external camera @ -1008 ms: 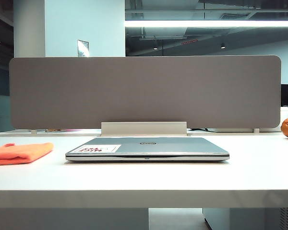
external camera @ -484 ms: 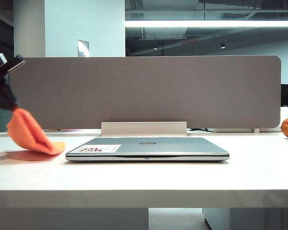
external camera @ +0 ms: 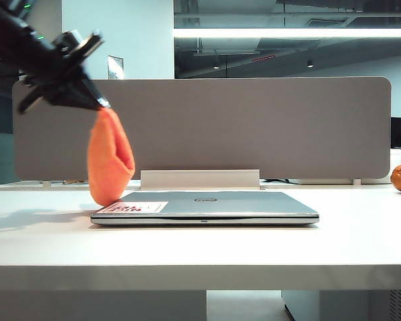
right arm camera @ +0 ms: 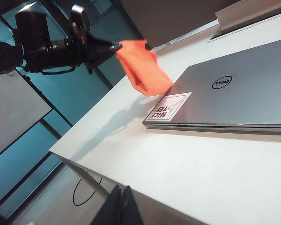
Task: Pick up the orange rag and put it over the laptop.
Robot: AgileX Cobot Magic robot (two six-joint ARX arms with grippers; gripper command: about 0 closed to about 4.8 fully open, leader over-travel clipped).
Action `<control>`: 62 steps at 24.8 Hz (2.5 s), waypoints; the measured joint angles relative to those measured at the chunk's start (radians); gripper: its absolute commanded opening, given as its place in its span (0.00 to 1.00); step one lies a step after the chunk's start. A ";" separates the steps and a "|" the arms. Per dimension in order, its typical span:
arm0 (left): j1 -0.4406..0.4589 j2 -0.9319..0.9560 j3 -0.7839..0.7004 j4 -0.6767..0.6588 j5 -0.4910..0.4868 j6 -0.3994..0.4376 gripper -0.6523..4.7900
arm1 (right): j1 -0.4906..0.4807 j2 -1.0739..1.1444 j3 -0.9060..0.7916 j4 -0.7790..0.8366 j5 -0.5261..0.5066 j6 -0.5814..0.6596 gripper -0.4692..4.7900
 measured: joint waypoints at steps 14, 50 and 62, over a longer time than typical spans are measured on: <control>-0.246 0.148 0.185 0.121 -0.062 -0.068 0.11 | 0.000 0.000 0.000 0.000 0.000 0.000 0.08; -0.284 0.490 0.576 -0.568 -0.339 0.162 0.64 | 0.000 0.000 0.000 0.000 0.000 0.000 0.08; -0.277 0.419 0.580 -0.665 -0.441 0.267 0.42 | 0.000 0.000 0.000 0.000 0.000 -0.004 0.08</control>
